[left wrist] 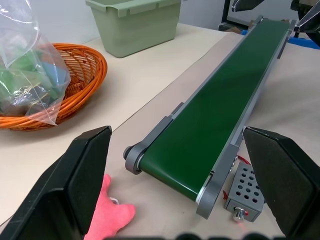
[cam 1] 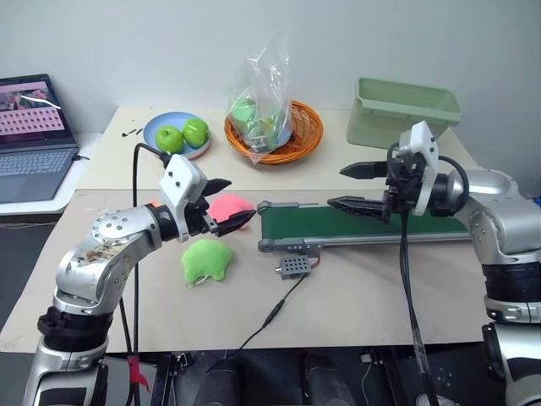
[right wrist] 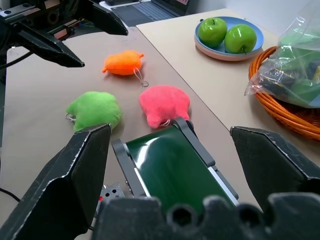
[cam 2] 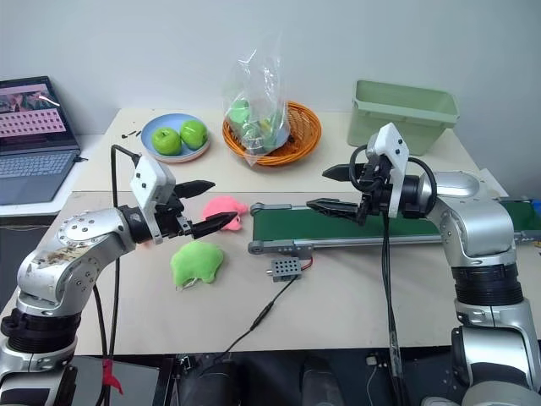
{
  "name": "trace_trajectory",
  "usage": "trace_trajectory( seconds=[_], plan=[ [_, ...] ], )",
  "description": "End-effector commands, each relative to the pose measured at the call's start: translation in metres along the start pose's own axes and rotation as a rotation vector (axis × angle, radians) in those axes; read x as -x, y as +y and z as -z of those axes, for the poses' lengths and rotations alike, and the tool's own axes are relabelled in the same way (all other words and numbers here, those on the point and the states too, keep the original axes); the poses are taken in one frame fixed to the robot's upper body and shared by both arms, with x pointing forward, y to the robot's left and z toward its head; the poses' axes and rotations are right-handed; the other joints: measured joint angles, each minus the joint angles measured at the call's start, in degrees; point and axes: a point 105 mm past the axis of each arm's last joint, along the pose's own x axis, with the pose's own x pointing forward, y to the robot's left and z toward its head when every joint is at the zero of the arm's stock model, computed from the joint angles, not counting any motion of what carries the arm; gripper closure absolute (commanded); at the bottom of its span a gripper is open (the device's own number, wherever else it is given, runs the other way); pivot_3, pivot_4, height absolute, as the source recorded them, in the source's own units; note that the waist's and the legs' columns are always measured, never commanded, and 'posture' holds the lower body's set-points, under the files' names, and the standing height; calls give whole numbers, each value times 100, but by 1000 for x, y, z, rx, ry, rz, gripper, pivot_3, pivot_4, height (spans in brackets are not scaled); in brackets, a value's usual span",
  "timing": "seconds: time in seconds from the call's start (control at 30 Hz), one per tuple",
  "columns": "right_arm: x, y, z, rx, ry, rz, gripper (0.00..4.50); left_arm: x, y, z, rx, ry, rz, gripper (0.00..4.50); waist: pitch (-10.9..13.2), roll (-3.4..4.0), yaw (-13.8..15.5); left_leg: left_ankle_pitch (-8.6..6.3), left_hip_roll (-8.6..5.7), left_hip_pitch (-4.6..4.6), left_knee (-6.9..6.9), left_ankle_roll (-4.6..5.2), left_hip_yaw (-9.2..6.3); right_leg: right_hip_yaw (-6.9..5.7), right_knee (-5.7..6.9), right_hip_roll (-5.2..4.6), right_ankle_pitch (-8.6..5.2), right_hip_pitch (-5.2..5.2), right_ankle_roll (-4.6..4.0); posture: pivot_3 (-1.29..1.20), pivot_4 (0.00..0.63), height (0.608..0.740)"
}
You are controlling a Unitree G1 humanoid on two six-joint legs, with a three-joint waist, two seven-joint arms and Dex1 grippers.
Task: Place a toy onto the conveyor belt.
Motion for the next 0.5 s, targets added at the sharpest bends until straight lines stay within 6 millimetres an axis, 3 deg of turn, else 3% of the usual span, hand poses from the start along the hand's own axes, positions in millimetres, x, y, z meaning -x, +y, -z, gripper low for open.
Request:
trace_trajectory(
  seconds=[0.03, 0.5],
  plan=[
    [3, 2, -11, 56, -26, 2, 0, 5, -2, -8, -38, -20, -1, 32, 0, 0, 0, 0, 0, 0, 0, 0, 0, 0, 0, 0, 0, 0, 0, 0, 150, 740],
    [-5, 4, -7, 72, -8, -24, 0, 15, 7, -13, -16, -81, -63, 32, 0, 0, 1, 0, 0, 0, 0, 0, 0, 0, 1, 0, 0, -1, 0, 0, 150, 740]
  ],
)
